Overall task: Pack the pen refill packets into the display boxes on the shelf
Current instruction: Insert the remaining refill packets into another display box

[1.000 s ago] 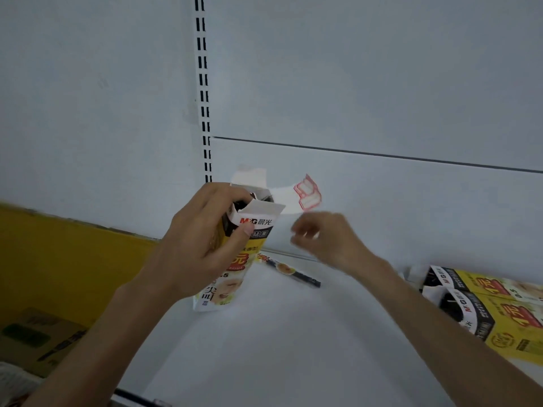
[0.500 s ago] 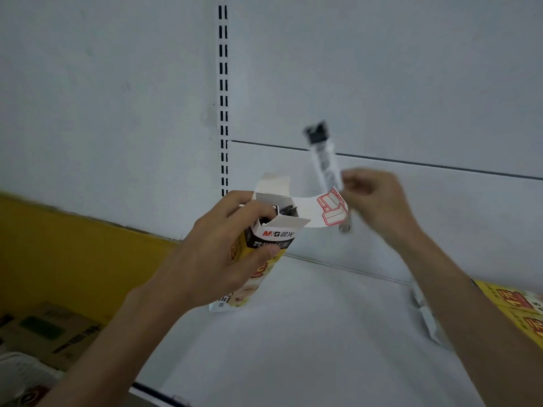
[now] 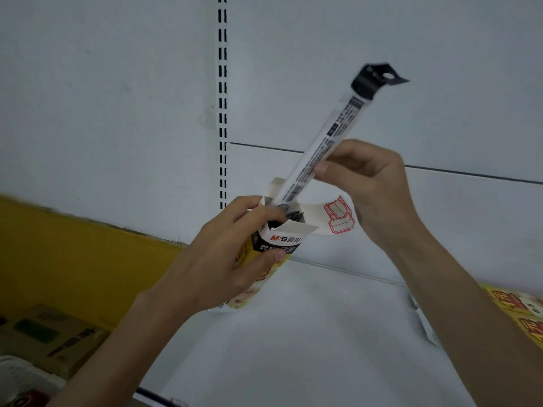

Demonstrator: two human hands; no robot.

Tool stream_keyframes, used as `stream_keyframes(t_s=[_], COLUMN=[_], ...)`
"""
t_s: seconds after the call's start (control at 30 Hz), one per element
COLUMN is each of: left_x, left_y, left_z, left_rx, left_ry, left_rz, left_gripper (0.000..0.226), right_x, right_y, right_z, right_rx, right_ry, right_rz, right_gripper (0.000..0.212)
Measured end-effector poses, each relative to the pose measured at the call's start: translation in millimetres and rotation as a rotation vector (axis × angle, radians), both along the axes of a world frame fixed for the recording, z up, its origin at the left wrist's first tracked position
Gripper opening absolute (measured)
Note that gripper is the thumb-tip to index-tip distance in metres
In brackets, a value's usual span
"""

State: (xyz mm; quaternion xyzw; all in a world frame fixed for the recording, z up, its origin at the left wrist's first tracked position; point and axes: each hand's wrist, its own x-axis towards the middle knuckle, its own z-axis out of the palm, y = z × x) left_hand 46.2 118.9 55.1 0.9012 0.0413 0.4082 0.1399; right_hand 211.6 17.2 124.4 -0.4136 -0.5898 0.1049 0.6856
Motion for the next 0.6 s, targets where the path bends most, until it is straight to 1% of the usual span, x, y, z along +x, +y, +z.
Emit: stream_keyframes(t_s=[0.1,0.23,0.3,0.33,0.37,0.43,0.47,0.5,0.53,0.6], left_x=[-2,-3,-2,-1,-1,1,2,2,3,5], left_y=[1,0,-1,-2,-3,-7,-9,-10,-11,-10], left_z=[-1,0,1,2,3,5,5,5,4,3], left_rx=[-0.002,-0.017,-0.018,-0.013,-0.017,-0.089,-0.146,-0.201,-0.243,-0.286], left_ry=[-0.011,-0.013,-0.009,-0.007,-0.002,0.013,0.015,0.01,-0.002,-0.021], left_rz=[0.006,0.01,0.007,-0.003,-0.018,-0.028,-0.019,-0.006,0.006,0.025], left_gripper=[0.033,0.033,0.035,0.038,0.044,0.064,0.075,0.083,0.085,0.078], right_x=[1,4,2,0,-3,-4,-2,0,4,10], right_y=[3,0,-2,-1,0,2,1,0,-2,-5], right_z=[-6,1,2,0,-4,-11,-11,-10,-6,2], right_rx=[-0.044,0.06,0.051,-0.017,-0.131,-0.362,-0.399,-0.366,-0.284,-0.109], right_ry=[-0.029,0.053,-0.02,-0.08,-0.147,-0.231,-0.229,-0.226,-0.207,-0.108], right_rz=[-0.009,0.021,-0.011,-0.046,-0.093,-0.14,-0.139,-0.138,-0.121,-0.05], right_gripper=[0.02,0.024,0.025,0.025,0.024,0.016,0.009,0.01,0.015,0.019])
